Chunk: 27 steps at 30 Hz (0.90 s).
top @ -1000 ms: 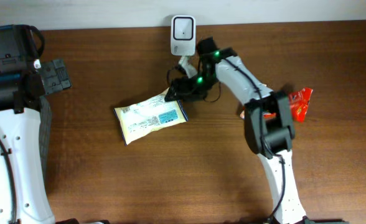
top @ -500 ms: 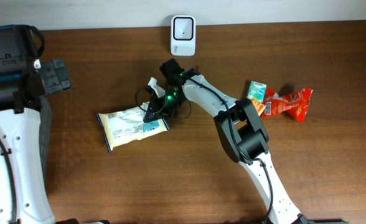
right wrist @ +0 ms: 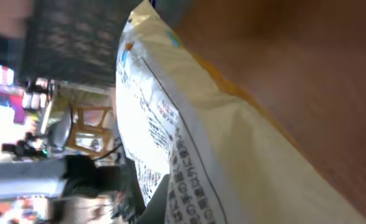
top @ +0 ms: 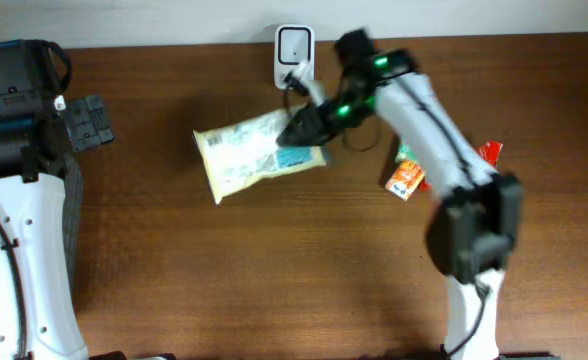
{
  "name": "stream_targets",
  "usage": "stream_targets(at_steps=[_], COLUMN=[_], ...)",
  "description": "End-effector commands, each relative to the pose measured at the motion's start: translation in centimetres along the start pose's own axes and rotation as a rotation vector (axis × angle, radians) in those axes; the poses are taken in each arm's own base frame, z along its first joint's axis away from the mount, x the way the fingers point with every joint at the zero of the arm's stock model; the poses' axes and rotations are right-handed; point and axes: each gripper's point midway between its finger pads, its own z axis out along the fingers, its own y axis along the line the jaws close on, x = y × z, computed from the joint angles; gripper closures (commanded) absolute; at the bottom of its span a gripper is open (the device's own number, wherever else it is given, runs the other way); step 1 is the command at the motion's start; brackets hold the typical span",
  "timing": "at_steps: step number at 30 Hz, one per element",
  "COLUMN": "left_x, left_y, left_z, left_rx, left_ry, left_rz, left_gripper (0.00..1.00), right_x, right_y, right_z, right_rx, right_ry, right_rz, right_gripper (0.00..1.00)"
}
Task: Scan the item barcode
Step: 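Lift the white chip bag to the scanner and hold it there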
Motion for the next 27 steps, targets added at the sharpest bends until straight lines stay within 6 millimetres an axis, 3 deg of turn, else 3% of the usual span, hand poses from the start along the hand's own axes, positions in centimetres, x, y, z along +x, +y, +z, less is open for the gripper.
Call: stream_targets(at_steps=[1, 6, 13, 14, 16, 17, 19, 20, 23, 24, 27], left_x=[0.0, 0.0, 0.0, 0.0, 0.0, 0.0, 0.0, 0.0, 0.0, 0.0, 0.0], left_y=[0.1, 0.1, 0.1, 0.1, 0.1, 0.1, 0.1, 0.1, 0.1, 0.1, 0.1], left_z=[0.1, 0.1, 0.1, 0.1, 0.1, 0.1, 0.1, 0.1, 0.1, 0.1, 0.1], left_rx=[-0.007, -0.007, -0.007, -0.007, -0.007, -0.007, -0.007, -0.007, -0.007, -0.007, -0.007], left_ry=[0.002, 0.002, 0.002, 0.002, 0.002, 0.002, 0.002, 0.002, 0.002, 0.002, 0.002], left_rz=[-0.013, -0.013, -0.013, -0.013, -0.013, -0.013, -0.013, -0.013, -0.013, -0.013, -0.013], left_gripper=[0.01, 0.01, 0.01, 0.01, 0.01, 0.01, 0.01, 0.01, 0.01, 0.01, 0.01], right_x=[-1.3, -1.9, -1.7, -2.0, -2.9, -3.3, -4.1, -5.0, -8.6, -9.6, -12.9], right_y=[4.5, 2.7, -0.2, -1.4, -5.8, -8.4, -10.1, -10.9, -10.9, -10.7, -11.1], right_z=[-5.1, -10.7, -14.9, -15.1, -15.6, -16.2, -16.8, -17.6, -20.7, -21.0, -19.1], right_rx=[-0.043, 0.004, 0.093, 0.155, 0.433, 0.669, 0.912, 1.113, 1.63, 1.718, 1.888], right_ry=[-0.114, -0.233, -0.303, -0.297, -0.271, -0.24, -0.215, -0.205, -0.254, -0.246, -0.168], right_rz=[-0.224, -0.236, -0.222, -0.172, -0.028, 0.005, -0.005, -0.04, -0.137, -0.188, -0.4], right_gripper=[0.96, 0.96, 0.96, 0.96, 0.96, 0.96, 0.96, 0.96, 0.96, 0.96, 0.96])
